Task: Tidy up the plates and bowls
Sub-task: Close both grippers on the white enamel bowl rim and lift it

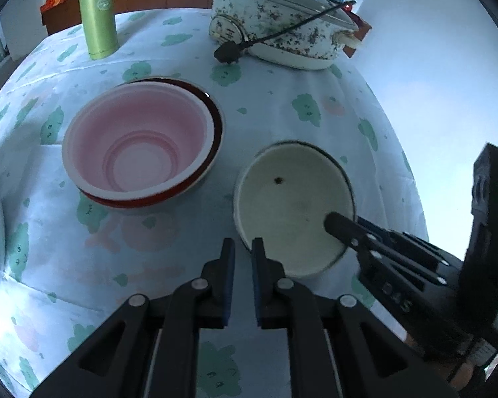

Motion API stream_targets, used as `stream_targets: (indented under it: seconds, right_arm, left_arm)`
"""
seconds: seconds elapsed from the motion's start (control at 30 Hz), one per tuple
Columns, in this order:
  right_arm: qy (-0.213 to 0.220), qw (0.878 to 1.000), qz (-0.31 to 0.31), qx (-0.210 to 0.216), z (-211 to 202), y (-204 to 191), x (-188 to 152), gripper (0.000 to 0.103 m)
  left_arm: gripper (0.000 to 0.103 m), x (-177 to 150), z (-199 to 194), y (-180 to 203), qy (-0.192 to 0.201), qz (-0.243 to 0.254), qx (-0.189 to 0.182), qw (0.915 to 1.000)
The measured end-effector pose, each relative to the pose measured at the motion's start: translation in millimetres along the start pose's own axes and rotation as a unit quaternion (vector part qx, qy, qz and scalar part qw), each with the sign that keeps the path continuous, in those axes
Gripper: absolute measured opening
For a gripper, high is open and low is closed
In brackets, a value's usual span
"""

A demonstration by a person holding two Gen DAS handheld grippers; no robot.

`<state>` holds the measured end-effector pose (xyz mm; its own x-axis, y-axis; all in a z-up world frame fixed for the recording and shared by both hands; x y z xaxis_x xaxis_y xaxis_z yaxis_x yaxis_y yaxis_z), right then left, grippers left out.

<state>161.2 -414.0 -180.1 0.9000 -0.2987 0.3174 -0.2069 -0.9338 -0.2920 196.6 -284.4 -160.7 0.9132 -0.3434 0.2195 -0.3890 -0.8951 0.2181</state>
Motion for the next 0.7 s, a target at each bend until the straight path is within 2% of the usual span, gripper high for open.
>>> stream_targets:
  seconds: [0.23,0.53,0.7]
  right_arm:
    - [-0.026,1.000,-0.002,0.017,-13,2,-22,0.015]
    - [-0.016,1.000,0.006,0.024,-14,3,-26,0.015]
    - [-0.015,1.000,0.007,0.024,-14,4,-25,0.016]
  left_arm:
    - [0.008,-4,-1,0,-0.011,0.007,0.003,0.9999]
    - [0.010,-6,13,7,-0.031,0.019,0.006,0.9993]
    - [0.015,-9,22,11,-0.044,0.027,0.005,0.9987]
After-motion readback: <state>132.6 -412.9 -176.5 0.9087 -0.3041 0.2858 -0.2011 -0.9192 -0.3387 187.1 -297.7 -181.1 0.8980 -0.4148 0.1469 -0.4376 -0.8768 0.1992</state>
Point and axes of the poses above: each gripper's, at about its wrist camera, not at the fingertips, and z roughly the way its jaws point, y to its right, x to its top, the point moved 5 cm from there along z, roughly the way its jaws point, and after that the axes turned 8 degrees about -y, right-handed, at the moved point
